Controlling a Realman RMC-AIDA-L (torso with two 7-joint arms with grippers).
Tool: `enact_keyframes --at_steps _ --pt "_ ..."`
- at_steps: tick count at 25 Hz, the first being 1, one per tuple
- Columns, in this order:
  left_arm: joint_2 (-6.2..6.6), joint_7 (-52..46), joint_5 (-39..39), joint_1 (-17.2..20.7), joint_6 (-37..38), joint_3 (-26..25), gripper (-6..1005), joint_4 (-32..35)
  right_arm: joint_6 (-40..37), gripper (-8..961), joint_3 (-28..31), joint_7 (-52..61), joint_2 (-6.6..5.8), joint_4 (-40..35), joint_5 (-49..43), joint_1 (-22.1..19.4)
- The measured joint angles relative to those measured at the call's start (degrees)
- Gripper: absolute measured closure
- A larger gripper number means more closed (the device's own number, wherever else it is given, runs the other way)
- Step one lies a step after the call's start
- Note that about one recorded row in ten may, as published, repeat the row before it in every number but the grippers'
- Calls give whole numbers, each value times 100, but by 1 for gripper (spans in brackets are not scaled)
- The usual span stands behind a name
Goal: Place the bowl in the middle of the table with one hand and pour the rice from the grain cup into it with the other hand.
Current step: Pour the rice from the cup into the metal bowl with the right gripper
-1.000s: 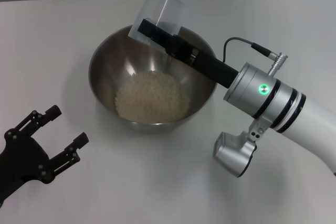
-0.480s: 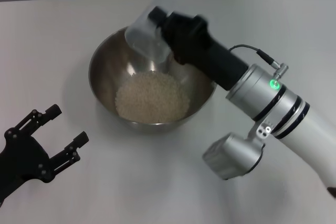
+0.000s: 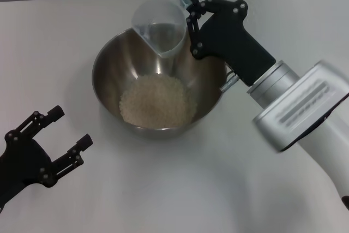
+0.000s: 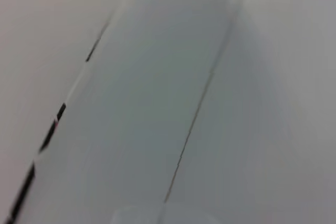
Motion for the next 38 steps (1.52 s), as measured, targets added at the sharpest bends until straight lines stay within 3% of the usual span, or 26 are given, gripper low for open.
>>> enact_keyframes --at_steps 2,7,28,31,38 --pt "1 -2 -1 -1 12 0 202 0 110 952 -6 1253 -3 -63 -15 15" --pt "1 10 -6 4 25 0 202 2 251 952 4 2763 -13 -141 -28 22" --pt "-8 30 -16 46 93 4 202 1 434 953 -14 2872 -7 -275 -54 40" --pt "-8 30 -19 41 94 2 202 0 256 953 226 2871 -6 -444 -23 -65" --pt "-8 30 -17 17 96 25 202 0 -169 952 1414 2523 -16 -741 -25 -640"
